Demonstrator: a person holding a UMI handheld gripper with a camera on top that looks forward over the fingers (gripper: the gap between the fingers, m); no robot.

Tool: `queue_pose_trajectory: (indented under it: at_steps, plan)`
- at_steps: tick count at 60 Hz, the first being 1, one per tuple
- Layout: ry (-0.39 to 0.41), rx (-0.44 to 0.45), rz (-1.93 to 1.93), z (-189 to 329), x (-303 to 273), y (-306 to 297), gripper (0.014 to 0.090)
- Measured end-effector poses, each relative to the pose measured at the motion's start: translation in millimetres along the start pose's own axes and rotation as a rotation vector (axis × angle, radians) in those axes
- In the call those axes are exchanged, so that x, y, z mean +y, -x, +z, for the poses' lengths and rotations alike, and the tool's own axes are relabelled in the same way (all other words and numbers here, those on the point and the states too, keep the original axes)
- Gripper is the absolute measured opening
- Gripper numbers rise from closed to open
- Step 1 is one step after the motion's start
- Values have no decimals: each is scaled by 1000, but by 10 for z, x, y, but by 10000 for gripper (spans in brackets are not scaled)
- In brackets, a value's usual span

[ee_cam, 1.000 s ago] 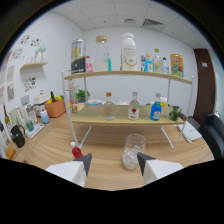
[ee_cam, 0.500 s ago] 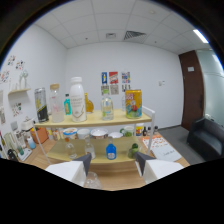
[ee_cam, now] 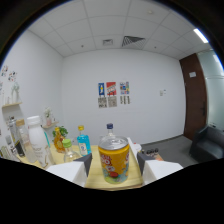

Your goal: Make me a cup of Vodka Sunrise.

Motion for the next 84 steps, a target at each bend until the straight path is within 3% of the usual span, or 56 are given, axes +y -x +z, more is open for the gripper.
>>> queue_pose_trajectory:
  at_steps: [7,12,34,52,66,76,84]
  plan:
    - [20,-19,-1,173,30,21,707]
    - [31,-16,-9,235,53,3,546]
    - [12,10,-47,172,-28,-53,517]
    - [-77,1,-64,-530,-313,29,512]
    - [73,-35,-10,-887,787,361,510]
    - [214,-52,18,-826,1794,610,508]
    - [282,-25,-108,-773,2257,689,512]
